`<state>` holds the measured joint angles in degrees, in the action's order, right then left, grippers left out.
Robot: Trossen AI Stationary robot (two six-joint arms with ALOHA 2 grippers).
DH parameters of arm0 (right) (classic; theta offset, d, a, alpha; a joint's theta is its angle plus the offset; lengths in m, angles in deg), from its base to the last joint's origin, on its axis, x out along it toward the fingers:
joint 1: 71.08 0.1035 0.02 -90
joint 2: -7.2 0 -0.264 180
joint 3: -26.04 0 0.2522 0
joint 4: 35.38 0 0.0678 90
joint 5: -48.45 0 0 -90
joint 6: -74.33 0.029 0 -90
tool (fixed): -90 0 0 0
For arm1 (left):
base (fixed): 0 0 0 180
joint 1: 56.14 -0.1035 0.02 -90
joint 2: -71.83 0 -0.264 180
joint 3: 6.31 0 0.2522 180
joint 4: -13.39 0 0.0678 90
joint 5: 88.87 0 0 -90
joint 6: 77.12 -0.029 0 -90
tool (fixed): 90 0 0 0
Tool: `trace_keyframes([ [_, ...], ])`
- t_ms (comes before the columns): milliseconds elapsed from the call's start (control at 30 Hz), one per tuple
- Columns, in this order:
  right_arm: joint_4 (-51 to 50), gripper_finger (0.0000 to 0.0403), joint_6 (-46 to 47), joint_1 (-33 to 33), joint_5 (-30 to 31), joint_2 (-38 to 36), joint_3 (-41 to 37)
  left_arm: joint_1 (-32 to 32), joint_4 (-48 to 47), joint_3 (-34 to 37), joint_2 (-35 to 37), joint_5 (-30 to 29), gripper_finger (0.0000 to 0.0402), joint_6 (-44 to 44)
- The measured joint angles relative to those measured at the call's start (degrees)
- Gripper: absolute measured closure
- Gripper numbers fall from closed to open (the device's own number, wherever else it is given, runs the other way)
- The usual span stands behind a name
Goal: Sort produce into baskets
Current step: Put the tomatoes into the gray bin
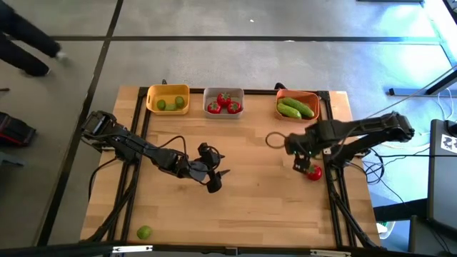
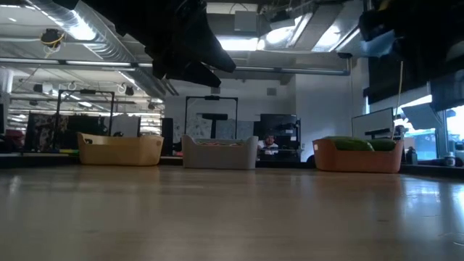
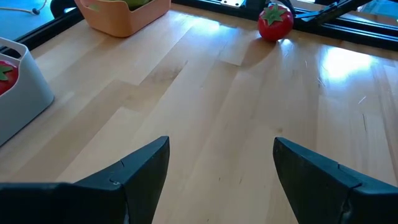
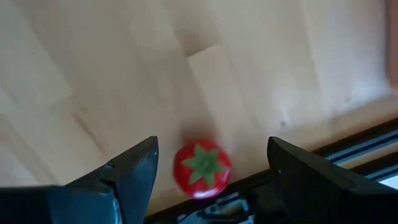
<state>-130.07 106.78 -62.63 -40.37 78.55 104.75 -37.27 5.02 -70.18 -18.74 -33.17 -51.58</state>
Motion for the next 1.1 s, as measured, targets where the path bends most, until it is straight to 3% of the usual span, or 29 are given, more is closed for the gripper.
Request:
trace_keyframes([
  [200,-0.2,0.0100,7.3,6.9,-0.2,0.0,-0.3,0.0,0.0,0.0,0.0,0.0,0.0119,0.0],
  [333,-0.5,0.0067,11.1,7.3,-0.4,0.0,-3.5,0.0,0.0,0.0,0.0,0.8,0.0119,0.1],
  [500,1.7,0.0024,11.1,7.3,-6.4,0.0,-10.1,0.0,0.0,0.0,0.0,0.9,0.0119,0.2],
  [600,4.0,0.0011,11.1,7.3,-7.1,0.0,-12.6,0.0,0.0,0.0,0.0,0.9,0.0119,0.1],
  [900,6.5,0.0007,12.4,7.3,-9.8,3.4,-18.9,-0.1,0.0,0.0,0.0,0.9,0.0119,0.1],
  [1100,7.7,0.0025,12.1,7.3,-9.8,8.7,-19.3,-0.1,0.0,0.0,0.0,0.9,0.0119,0.0],
])
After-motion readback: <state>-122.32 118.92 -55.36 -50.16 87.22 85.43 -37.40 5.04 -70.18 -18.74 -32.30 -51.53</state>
